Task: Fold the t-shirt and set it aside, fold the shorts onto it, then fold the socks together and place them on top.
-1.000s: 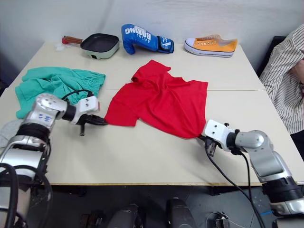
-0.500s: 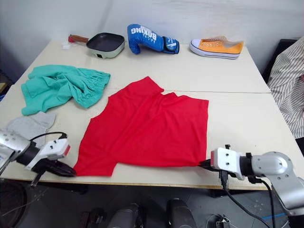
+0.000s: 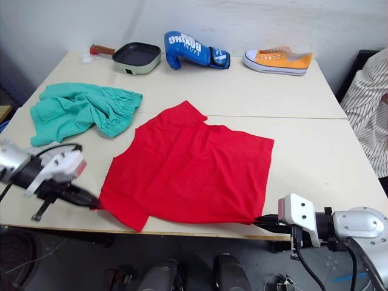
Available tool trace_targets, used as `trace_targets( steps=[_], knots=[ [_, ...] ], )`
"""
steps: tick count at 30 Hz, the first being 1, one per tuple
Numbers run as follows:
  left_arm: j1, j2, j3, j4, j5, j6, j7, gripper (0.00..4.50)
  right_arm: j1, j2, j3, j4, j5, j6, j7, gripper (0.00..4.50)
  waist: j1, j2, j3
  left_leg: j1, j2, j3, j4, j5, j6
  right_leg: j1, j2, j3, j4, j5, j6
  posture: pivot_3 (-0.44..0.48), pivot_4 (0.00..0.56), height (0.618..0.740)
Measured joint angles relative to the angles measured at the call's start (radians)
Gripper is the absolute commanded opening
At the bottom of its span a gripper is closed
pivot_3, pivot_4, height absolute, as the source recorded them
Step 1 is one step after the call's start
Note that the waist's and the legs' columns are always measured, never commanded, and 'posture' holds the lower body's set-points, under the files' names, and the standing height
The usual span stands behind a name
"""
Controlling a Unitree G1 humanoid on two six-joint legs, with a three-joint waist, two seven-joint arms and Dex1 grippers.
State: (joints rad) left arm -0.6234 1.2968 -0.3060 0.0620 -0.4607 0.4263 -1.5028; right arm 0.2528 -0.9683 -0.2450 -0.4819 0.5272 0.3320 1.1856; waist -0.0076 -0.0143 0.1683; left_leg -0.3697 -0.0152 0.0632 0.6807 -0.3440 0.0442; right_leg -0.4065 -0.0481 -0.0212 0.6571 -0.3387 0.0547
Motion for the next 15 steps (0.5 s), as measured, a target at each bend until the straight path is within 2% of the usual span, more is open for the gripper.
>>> trace_targets(
  steps=[2,4,6,8,11,15],
  knots=[
    [-0.186,-0.112,-0.111,0.156,0.040,-0.040,0.000,0.02,-0.008,-0.004,-0.009,0.007,0.072,0.089,0.004,0.00,0.009,0.000,0.000,-0.001,0.000,0.000,0.002,0.000,0.000,-0.001,0.000,0.000,0.001,0.000,0.000,0.000,0.150,0.740],
    [-0.315,-0.198,-0.188,0.298,0.077,-0.088,0.000,0.02,-0.017,-0.011,-0.016,0.010,0.130,0.161,0.012,0.00,0.014,-0.002,0.001,-0.002,0.000,0.000,0.002,0.000,0.001,-0.001,0.001,0.000,0.002,0.000,0.001,0.000,0.150,0.740],
    [-0.410,-0.279,-0.231,0.444,0.126,-0.148,0.000,0.02,-0.025,-0.025,-0.020,0.016,0.175,0.225,0.021,0.00,0.014,-0.002,0.001,-0.003,0.000,0.000,0.003,0.000,0.001,-0.001,0.001,0.000,0.002,0.001,0.001,0.000,0.150,0.740],
    [-0.519,-0.406,-0.250,0.658,0.212,-0.261,0.000,0.02,-0.030,-0.049,-0.027,0.026,0.228,0.310,0.031,0.00,0.015,-0.002,0.001,-0.004,0.000,0.000,0.003,0.000,0.002,-0.002,0.001,0.000,0.001,0.001,0.002,0.000,0.150,0.740],
    [-0.598,-0.536,-0.247,0.894,0.315,-0.398,0.001,0.02,-0.048,-0.053,-0.024,0.065,0.270,0.398,0.025,0.00,0.008,-0.004,0.002,-0.006,0.000,0.001,0.003,0.000,0.002,-0.004,0.001,-0.001,0.001,0.001,0.002,0.000,0.150,0.740],
    [-0.619,-0.605,-0.215,1.058,0.396,-0.506,0.003,0.02,-0.085,-0.043,-0.023,0.115,0.297,0.485,-0.013,0.00,0.002,-0.005,0.003,-0.006,0.000,0.001,0.003,0.000,0.001,-0.005,0.001,-0.001,0.002,0.001,0.002,0.000,0.150,0.740]
  ],
)
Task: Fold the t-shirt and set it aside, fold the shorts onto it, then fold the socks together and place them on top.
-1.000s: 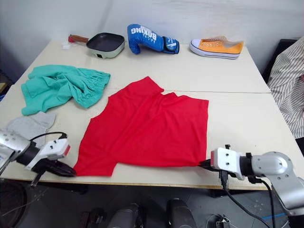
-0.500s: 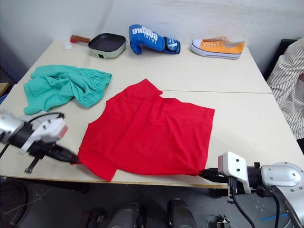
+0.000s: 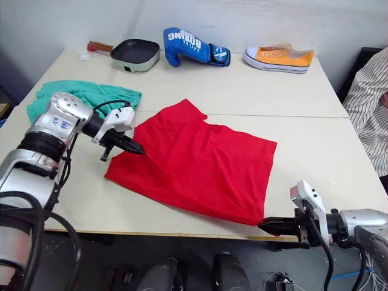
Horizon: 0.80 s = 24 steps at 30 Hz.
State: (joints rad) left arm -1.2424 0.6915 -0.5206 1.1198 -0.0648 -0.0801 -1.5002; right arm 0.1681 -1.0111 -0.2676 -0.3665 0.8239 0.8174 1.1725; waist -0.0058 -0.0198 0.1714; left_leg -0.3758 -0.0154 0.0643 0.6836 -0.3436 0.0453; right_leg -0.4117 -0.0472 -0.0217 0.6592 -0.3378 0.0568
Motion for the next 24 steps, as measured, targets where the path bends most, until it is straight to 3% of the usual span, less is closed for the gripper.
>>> trace_targets(
  steps=[7,21,24],
  knots=[
    [-0.003,-0.029,0.106,0.107,0.078,-0.087,0.033,0.02,-0.032,0.000,0.058,0.023,-0.029,0.038,-0.022,0.00,0.006,-0.001,0.001,0.000,0.000,-0.001,0.001,0.000,0.000,0.000,0.000,0.000,0.000,0.000,0.000,0.000,0.150,0.740],
    [-0.004,-0.080,0.236,0.138,0.172,-0.126,0.164,0.02,-0.208,-0.048,0.218,0.167,-0.209,-0.024,0.029,0.00,0.005,-0.001,0.000,0.000,0.000,0.000,0.002,0.000,-0.001,0.000,0.000,0.000,0.002,0.000,0.000,0.000,0.150,0.740],
    [-0.004,-0.089,0.252,0.145,0.186,-0.130,0.194,0.00,-0.248,-0.044,0.231,0.186,-0.234,-0.026,0.018,0.59,0.006,-0.001,0.001,0.000,0.000,0.000,0.002,0.000,-0.001,0.000,0.000,0.000,0.002,0.000,0.000,0.000,0.150,0.740]
  ],
)
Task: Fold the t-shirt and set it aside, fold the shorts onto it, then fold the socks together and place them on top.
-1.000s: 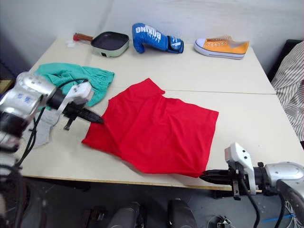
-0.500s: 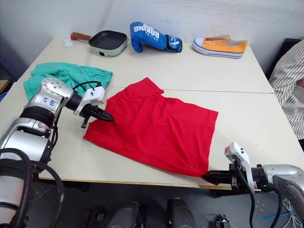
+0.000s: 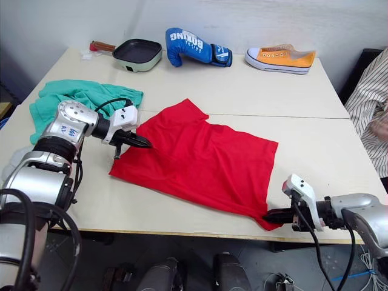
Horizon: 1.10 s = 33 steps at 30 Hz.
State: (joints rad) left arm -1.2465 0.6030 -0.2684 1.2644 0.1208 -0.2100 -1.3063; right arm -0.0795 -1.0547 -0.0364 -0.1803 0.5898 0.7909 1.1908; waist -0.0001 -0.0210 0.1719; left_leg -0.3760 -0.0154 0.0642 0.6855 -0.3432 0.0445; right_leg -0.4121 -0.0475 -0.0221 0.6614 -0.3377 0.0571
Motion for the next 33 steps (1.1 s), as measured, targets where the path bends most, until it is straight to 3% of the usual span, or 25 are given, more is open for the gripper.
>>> trace_targets(
  steps=[5,10,12,15,16,19,21,23,29,31,33],
  knots=[
    [0.000,-0.002,0.024,0.002,0.011,0.013,0.035,1.27,0.013,0.000,-0.025,-0.004,0.005,0.004,-0.009,2.30,0.001,0.000,0.000,0.000,0.000,0.000,0.000,0.000,0.000,0.000,0.000,0.000,0.000,0.000,0.000,0.000,0.150,0.740],
    [0.000,0.020,0.074,-0.004,0.000,0.047,0.024,2.87,0.104,0.010,-0.236,-0.120,0.060,0.024,-0.070,4.06,0.002,0.000,0.000,0.000,0.000,-0.001,0.000,0.000,-0.001,0.000,0.000,-0.001,0.001,0.000,0.000,0.000,0.150,0.740],
    [0.003,0.041,0.113,-0.045,-0.032,0.087,-0.022,3.51,0.147,0.051,-0.353,-0.219,0.102,0.047,-0.126,4.08,0.001,-0.001,0.000,-0.001,0.000,-0.001,0.000,0.001,-0.001,0.000,0.000,-0.001,0.001,0.000,0.000,0.000,0.150,0.740],
    [0.013,0.069,0.174,-0.178,-0.112,0.183,-0.117,3.51,0.175,0.115,-0.426,-0.359,0.170,0.081,-0.208,4.08,0.000,-0.001,0.000,0.000,0.000,-0.001,0.000,0.001,-0.002,0.001,0.000,-0.002,0.001,0.000,0.000,0.000,0.150,0.740],
    [0.067,0.087,0.192,-0.315,-0.158,0.251,-0.160,3.51,0.177,0.137,-0.430,-0.410,0.181,0.085,-0.248,4.08,-0.002,0.000,-0.001,0.000,0.000,-0.001,0.000,0.000,-0.002,0.001,0.000,-0.001,0.000,0.000,0.000,0.000,0.150,0.740],
    [0.288,0.109,0.201,-0.669,-0.240,0.395,-0.194,3.53,0.184,0.197,-0.370,-0.516,0.167,0.073,-0.342,3.54,-0.006,0.005,-0.003,0.004,0.000,-0.001,-0.002,0.000,-0.003,0.003,0.000,0.001,0.001,0.000,0.000,0.000,0.150,0.740],
    [0.445,0.107,0.171,-0.823,-0.245,0.425,-0.184,3.14,0.190,0.221,-0.269,-0.553,0.092,0.024,-0.399,2.81,-0.005,0.005,-0.003,0.004,0.000,-0.001,-0.002,0.001,-0.003,0.003,0.001,0.002,0.001,0.000,0.000,0.000,0.150,0.740],
    [0.523,0.104,0.150,-0.874,-0.245,0.434,-0.173,2.66,0.196,0.231,-0.177,-0.563,0.018,-0.024,-0.429,2.16,-0.003,0.004,-0.003,0.003,0.000,-0.001,-0.001,0.002,-0.003,0.003,0.001,0.002,0.001,0.000,0.000,0.000,0.150,0.740],
    [0.547,0.116,0.107,-0.856,-0.177,0.359,-0.098,0.62,0.153,0.253,0.020,-0.516,-0.157,-0.136,-0.479,0.02,0.000,0.003,-0.004,0.004,-0.001,-0.001,0.000,0.002,-0.002,0.003,0.000,0.003,0.000,0.000,0.000,0.000,0.150,0.740],
    [0.537,0.110,0.079,-0.791,-0.132,0.307,-0.057,0.04,0.121,0.255,0.065,-0.482,-0.199,-0.161,-0.483,0.00,0.000,0.003,-0.004,0.004,-0.001,-0.001,-0.001,0.002,-0.002,0.003,0.000,0.003,0.000,0.000,0.000,0.000,0.150,0.740],
    [0.501,0.105,0.058,-0.713,-0.105,0.232,-0.027,0.01,0.101,0.247,0.128,-0.438,-0.259,-0.194,-0.474,0.00,0.000,0.002,-0.004,0.004,-0.001,-0.001,-0.001,0.002,-0.002,0.003,0.000,0.002,0.000,0.000,0.000,0.000,0.150,0.740]
  ],
)
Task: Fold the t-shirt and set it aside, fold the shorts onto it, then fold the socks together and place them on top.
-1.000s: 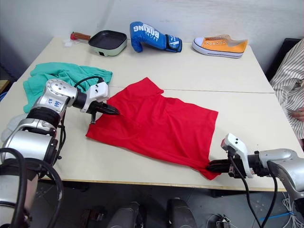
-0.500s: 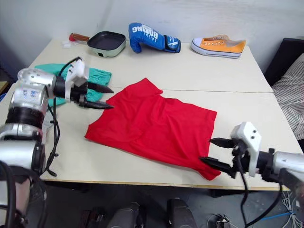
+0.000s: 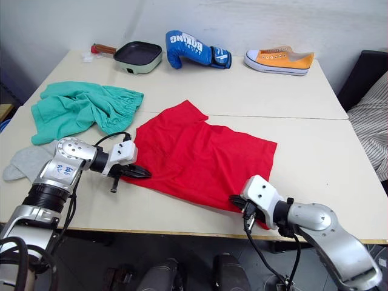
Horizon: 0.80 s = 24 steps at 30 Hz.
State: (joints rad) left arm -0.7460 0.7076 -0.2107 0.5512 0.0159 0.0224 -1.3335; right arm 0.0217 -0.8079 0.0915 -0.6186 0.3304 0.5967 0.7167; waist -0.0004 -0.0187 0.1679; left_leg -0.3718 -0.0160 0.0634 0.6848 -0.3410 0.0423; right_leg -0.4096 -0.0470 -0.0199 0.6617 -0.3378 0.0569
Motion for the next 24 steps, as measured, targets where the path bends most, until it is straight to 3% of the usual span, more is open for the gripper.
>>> trace_targets(
  steps=[4,8,15,20,24],
  knots=[
    [-0.087,0.013,-0.013,0.180,0.066,-0.118,0.097,0.01,-0.009,-0.031,0.086,0.062,-0.103,-0.070,0.020,0.00,-0.002,0.000,-0.003,0.001,0.000,0.001,0.000,0.000,0.000,0.001,0.000,0.001,0.000,0.000,0.000,0.000,0.150,0.740],
    [-0.156,0.025,-0.021,0.361,0.118,-0.210,0.206,0.01,0.022,-0.069,0.087,0.080,-0.161,-0.145,0.028,0.00,-0.004,-0.001,-0.012,0.004,0.000,0.001,-0.001,0.000,0.000,0.002,0.000,0.001,0.000,0.000,0.000,0.000,0.150,0.740],
    [-0.215,0.063,-0.031,0.537,0.174,-0.327,0.309,0.01,0.270,-0.150,-0.181,0.077,-0.140,-0.212,0.095,0.00,-0.002,-0.002,-0.018,0.004,0.000,0.001,-0.001,0.000,0.000,0.003,0.000,0.001,0.000,0.000,0.000,0.000,0.150,0.740],
    [-0.225,0.061,0.020,0.549,0.129,-0.315,0.235,0.01,0.323,-0.124,-0.354,0.047,-0.007,-0.221,0.185,0.00,-0.008,-0.003,-0.017,0.002,0.000,0.000,-0.002,0.000,-0.001,0.001,0.000,0.000,0.001,0.000,0.000,0.000,0.150,0.740],
    [-0.195,0.014,0.069,0.301,-0.016,-0.174,0.031,0.01,0.295,-0.089,-0.377,-0.026,0.090,-0.178,0.192,0.00,0.002,-0.004,-0.016,0.000,0.000,-0.002,-0.002,0.000,0.000,0.002,0.000,0.000,0.001,0.000,0.000,0.000,0.150,0.740]
  ],
)
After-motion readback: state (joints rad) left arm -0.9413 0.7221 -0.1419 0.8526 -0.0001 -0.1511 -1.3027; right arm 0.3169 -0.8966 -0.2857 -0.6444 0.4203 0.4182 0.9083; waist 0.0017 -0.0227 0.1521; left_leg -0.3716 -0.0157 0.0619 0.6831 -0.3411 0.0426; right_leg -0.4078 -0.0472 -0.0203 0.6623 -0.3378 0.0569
